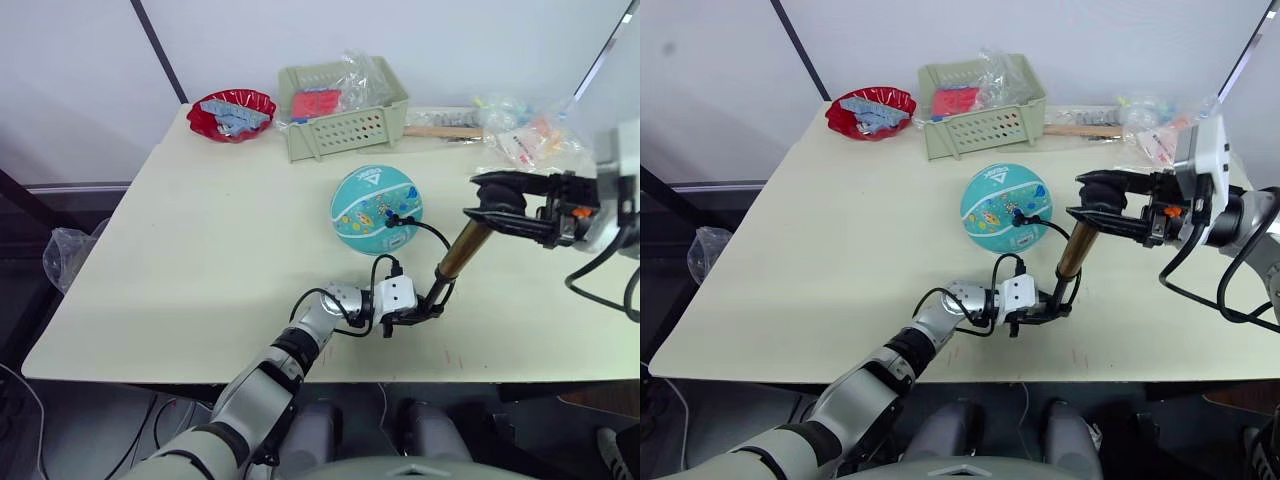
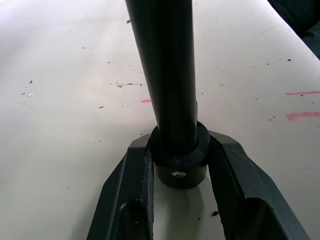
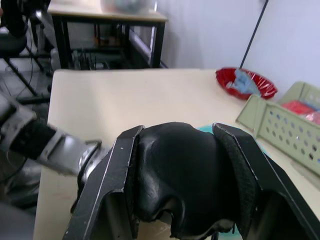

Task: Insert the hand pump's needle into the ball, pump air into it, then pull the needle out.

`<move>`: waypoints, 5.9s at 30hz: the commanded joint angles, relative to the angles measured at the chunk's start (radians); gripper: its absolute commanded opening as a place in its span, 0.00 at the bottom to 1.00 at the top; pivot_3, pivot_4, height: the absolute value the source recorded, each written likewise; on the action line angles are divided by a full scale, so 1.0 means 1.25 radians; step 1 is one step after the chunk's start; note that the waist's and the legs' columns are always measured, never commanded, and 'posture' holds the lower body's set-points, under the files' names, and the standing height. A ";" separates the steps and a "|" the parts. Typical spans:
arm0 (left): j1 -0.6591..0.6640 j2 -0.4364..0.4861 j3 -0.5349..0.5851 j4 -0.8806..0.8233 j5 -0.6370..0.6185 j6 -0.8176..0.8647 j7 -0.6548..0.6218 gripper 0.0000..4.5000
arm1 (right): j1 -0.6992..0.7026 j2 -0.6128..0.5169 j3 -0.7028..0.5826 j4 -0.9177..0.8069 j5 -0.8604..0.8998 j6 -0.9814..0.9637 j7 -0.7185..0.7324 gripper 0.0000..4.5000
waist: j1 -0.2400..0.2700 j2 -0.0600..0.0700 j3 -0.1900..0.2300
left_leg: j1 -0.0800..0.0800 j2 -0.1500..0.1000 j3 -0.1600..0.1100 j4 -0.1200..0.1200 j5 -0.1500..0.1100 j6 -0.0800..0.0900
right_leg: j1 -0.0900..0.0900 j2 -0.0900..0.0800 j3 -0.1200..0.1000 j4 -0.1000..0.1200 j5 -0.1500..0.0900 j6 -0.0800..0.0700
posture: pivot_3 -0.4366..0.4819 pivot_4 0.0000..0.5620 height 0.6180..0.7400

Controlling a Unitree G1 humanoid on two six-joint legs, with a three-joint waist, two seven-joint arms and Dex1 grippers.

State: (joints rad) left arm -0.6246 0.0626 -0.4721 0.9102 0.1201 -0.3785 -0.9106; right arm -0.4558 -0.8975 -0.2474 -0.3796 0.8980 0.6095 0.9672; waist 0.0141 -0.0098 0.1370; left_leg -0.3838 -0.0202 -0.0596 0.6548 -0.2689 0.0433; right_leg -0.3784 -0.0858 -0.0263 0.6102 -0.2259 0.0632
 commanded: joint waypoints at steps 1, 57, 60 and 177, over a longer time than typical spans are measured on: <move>0.052 0.032 -0.042 0.117 0.079 0.054 0.000 0.24 | -0.032 0.025 -0.087 -0.054 0.091 0.007 -0.064 0.37 | 0.001 -0.001 0.001 | 0.000 0.000 0.000 0.000 0.000 0.000 | 0.000 0.000 0.000 0.000 0.000 0.000 | 0.48 0.27 1.00; 0.036 0.016 -0.039 0.138 0.085 0.049 0.001 0.24 | 0.024 -0.068 -0.073 -0.007 0.009 -0.020 0.053 0.37 | 0.003 -0.003 -0.004 | -0.001 -0.002 -0.002 0.000 0.000 0.000 | 0.000 -0.002 -0.001 -0.001 0.000 0.001 | 0.48 0.27 1.00; 0.037 0.015 -0.039 0.137 0.085 0.050 0.002 0.24 | 0.095 -0.060 -0.016 0.000 -0.079 -0.057 0.067 0.37 | 0.003 -0.005 -0.005 | -0.001 -0.002 -0.002 0.000 0.000 0.000 | 0.000 -0.002 -0.001 -0.001 0.000 0.001 | 0.48 0.27 1.00; 0.034 0.012 -0.032 0.155 0.097 0.041 0.007 0.24 | 0.295 0.097 0.145 0.068 -0.305 -0.223 -0.010 0.36 | 0.002 -0.016 -0.018 | 0.003 -0.002 -0.003 0.000 0.000 0.000 | 0.004 -0.001 -0.001 0.000 -0.001 0.001 | 0.48 0.27 1.00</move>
State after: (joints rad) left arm -0.6405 0.0397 -0.4659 0.9919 0.1548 -0.4055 -0.8921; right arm -0.1347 -0.7772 -0.1346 -0.3634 0.6231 0.3514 0.9502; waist 0.0160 -0.0302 0.1143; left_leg -0.3793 -0.0228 -0.0639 0.6553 -0.2690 0.0432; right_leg -0.3739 -0.0870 -0.0282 0.6097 -0.2268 0.0653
